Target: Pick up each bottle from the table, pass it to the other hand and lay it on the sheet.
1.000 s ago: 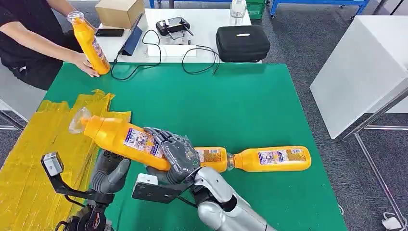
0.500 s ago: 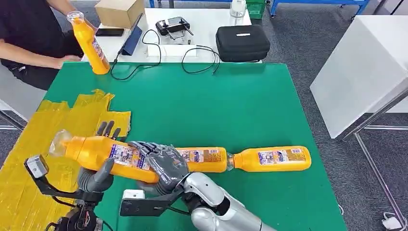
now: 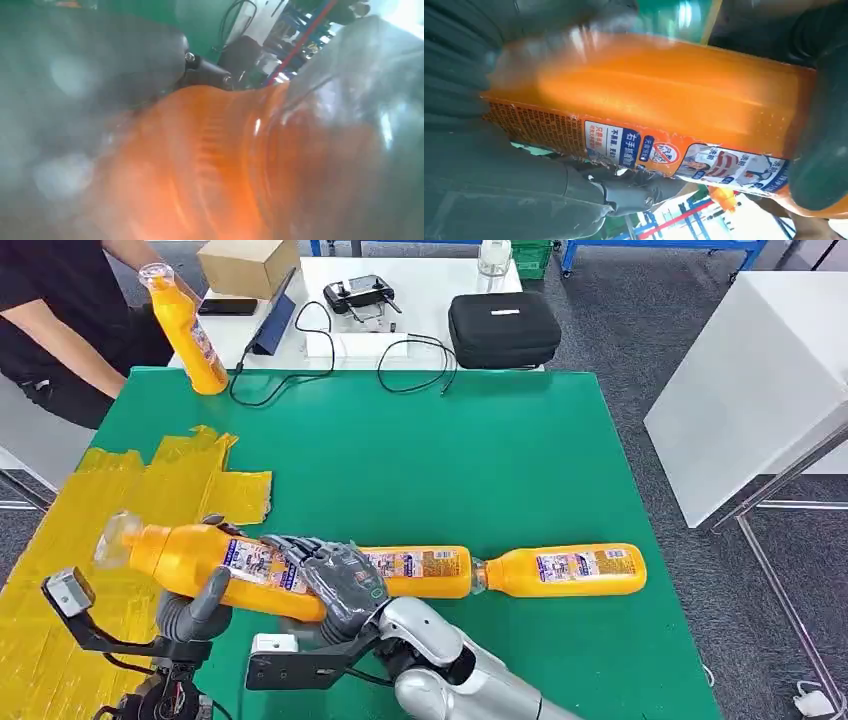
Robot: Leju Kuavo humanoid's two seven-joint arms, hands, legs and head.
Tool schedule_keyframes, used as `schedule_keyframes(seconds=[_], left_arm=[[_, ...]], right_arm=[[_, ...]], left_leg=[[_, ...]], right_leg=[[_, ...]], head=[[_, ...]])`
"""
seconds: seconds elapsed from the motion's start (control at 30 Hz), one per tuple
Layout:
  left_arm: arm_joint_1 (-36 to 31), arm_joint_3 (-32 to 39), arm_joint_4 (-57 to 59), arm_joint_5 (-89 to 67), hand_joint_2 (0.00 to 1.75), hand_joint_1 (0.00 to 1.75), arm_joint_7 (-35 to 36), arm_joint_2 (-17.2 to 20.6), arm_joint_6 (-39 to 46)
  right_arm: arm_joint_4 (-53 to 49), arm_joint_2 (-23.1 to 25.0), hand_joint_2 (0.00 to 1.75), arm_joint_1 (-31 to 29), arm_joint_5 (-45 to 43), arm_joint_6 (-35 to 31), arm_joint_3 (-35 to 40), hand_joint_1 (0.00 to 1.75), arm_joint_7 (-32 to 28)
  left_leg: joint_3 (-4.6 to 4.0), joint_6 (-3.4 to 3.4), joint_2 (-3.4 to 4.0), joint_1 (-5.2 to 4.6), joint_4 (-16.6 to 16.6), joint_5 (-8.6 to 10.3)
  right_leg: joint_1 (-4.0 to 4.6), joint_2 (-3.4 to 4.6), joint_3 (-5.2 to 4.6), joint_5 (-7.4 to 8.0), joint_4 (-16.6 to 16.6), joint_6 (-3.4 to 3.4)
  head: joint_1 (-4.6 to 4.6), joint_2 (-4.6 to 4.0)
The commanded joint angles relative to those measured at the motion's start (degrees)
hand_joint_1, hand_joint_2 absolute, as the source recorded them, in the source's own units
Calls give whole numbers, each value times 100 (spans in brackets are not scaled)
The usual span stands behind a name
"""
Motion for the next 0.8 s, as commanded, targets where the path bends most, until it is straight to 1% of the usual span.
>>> schedule_keyframes(seconds=[0.03,0.07,0.13,0.17,0.2,0.23,0.3,0.37,0.47,0.5,0.63,0.7,0.77,0.8], left_arm=[[-114,244,171,-26,175,175,-12,-115,-51],[-112,253,165,-26,175,175,-17,-120,-61],[-106,276,154,-41,175,175,-40,-133,-42],[-86,311,104,-245,175,175,-102,-142,112],[-88,312,90,-252,175,175,-102,-142,111],[-91,316,81,-256,175,175,-102,-141,114],[-91,316,81,-256,175,175,-102,-141,114],[-91,316,81,-256,175,175,-102,-141,114],[-91,316,81,-256,175,175,-102,-141,114],[-93,346,74,-349,175,175,-152,-157,209],[-64,524,-56,-782,175,175,-342,-153,512],[-174,571,-128,-1498,175,175,-534,-65,862],[-404,579,-131,-3075,175,175,-946,34,1647],[-556,564,-91,-4136,175,175,-1118,83,2147]], right_arm=[[180,-160,175,-88,3,-3,138,7,7],[150,-177,175,-56,94,-130,86,0,17],[150,-198,175,-34,85,-144,31,0,26],[71,-230,0,58,3,-202,-107,0,20],[60,-247,0,64,5,-197,-123,0,22],[50,-264,0,69,3,-200,-136,0,19],[50,-264,0,69,3,-200,-136,0,19],[50,-264,0,69,3,-200,-136,0,19],[50,-264,0,69,3,-200,-136,0,19],[6,-249,0,146,-52,-266,-241,0,24],[-263,-429,0,474,-251,-484,-678,0,-64],[-564,-313,0,895,-183,-388,-1156,0,-194],[-862,-363,0,1162,-98,-351,-1444,0,-156],[-989,-406,0,1261,-116,-302,-1561,0,-145]], left_leg=[[12,0,-4,-2,-6,1],[8,0,-5,-1,-5,2],[18,0,-5,-1,-6,-1],[12,1,-6,-2,-7,1],[20,1,-9,-3,-8,0],[3,0,-9,0,-3,2],[18,1,-10,-3,-4,-2],[7,1,-9,0,-2,1],[13,0,-7,-2,-3,-1],[11,0,-3,-2,-4,0],[14,1,-14,-1,-3,-1],[20,1,-15,-1,-4,-4],[0,0,-23,2,-1,2],[8,0,-30,-1,-1,0]], right_leg=[[-2,-8,12,0,-5,-1],[-1,-8,9,0,-4,0],[-1,-9,19,-1,-6,-1],[-1,-9,13,0,-6,0],[-2,-14,21,-2,-7,-1],[1,-12,6,0,-4,0],[-2,-15,19,-4,-4,0],[1,-12,10,-1,-4,0],[-1,-11,14,-2,-2,-1],[-1,-7,10,-1,-3,-1],[0,-18,17,-4,-5,0],[0,-21,24,-6,-6,-1],[3,-26,6,-4,-3,-1],[0,-35,14,-9,-1,-1]], head=[[0,0],[2,0],[2,0],[0,0],[-2,0],[4,0],[2,0],[2,0],[0,0],[0,0],[0,0],[0,0],[2,0],[0,0]])
